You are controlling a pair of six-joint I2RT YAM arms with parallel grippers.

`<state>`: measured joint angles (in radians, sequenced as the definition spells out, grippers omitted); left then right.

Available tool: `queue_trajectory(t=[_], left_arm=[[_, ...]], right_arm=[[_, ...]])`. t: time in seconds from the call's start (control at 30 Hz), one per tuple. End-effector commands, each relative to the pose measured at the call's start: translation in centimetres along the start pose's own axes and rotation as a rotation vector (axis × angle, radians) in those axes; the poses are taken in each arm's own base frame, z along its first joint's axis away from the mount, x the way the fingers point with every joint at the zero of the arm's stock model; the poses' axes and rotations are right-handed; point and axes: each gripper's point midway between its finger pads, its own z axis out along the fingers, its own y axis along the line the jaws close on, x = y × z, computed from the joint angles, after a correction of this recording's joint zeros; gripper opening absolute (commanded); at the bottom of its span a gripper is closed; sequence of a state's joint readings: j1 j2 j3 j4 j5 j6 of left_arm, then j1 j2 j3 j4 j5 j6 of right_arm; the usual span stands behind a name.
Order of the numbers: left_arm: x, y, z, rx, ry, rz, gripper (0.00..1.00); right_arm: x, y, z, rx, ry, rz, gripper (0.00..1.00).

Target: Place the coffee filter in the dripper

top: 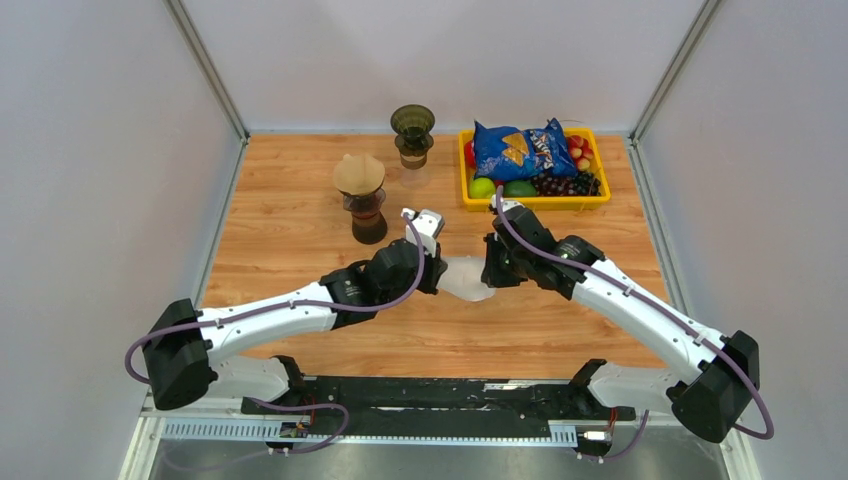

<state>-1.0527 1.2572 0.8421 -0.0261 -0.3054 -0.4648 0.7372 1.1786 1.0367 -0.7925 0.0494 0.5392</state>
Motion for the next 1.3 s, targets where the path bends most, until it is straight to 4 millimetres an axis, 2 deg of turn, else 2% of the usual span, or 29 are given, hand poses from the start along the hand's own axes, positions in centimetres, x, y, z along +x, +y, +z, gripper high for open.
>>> queue_trajectory(t=[0.0, 0.23, 0.5, 0.67, 0.83, 0.9, 0.93, 1.07, 1.1, 1.17, 1.27], left_arm=[[-0.2, 1.6, -0.9, -0.067, -0.005, 0.029, 0.05], [0.3, 2.6, -1.3, -0.103, 0.019, 0.072, 0.00], [1.2, 0.8, -1.7, 0.014, 0.055, 0.099, 0.00], [1.4, 1.1, -1.9, 0.013, 0.065, 0.121, 0.00], [1.1, 0.7, -1.9, 0.022, 0.059, 0.098, 0.00], [0.5, 1.0, -1.8, -0.009, 0.047, 0.084, 0.00], [0.3, 1.1, -1.8, -0.020, 0.044, 0.078, 0.00], [-1.4, 0.8, -1.7, -0.039, 0.002, 0.035, 0.00], [-2.0, 0.6, -1.6, -0.038, -0.008, 0.031, 0.00], [-3.0, 0.4, -1.5, -0.047, -0.026, 0.023, 0.00], [-4.0, 0.8, -1.2, -0.096, -0.044, 0.014, 0.00]], right_arm=[[-0.9, -0.9, -1.4, 0.042, -0.006, -0.056, 0.00], [-0.5, -1.5, -1.7, 0.045, 0.015, -0.168, 0.00], [1.0, -0.7, -1.4, -0.041, 0.074, -0.253, 0.00], [0.8, -0.9, -1.5, -0.038, 0.065, -0.273, 0.02], [0.5, -0.2, -1.2, -0.060, 0.044, -0.240, 0.04], [0.1, -0.2, -1.2, -0.046, 0.021, -0.184, 0.14], [-0.2, 0.0, -1.2, -0.047, 0.006, -0.152, 0.16], [-1.6, 2.2, -1.6, -0.161, -0.093, -0.089, 0.33], [-2.1, 2.7, -2.0, -0.192, -0.123, -0.086, 0.38], [-3.5, 3.3, -3.0, -0.219, -0.190, -0.077, 0.52], [-5.7, 3.7, -5.3, -0.247, -0.325, -0.050, 0.70]])
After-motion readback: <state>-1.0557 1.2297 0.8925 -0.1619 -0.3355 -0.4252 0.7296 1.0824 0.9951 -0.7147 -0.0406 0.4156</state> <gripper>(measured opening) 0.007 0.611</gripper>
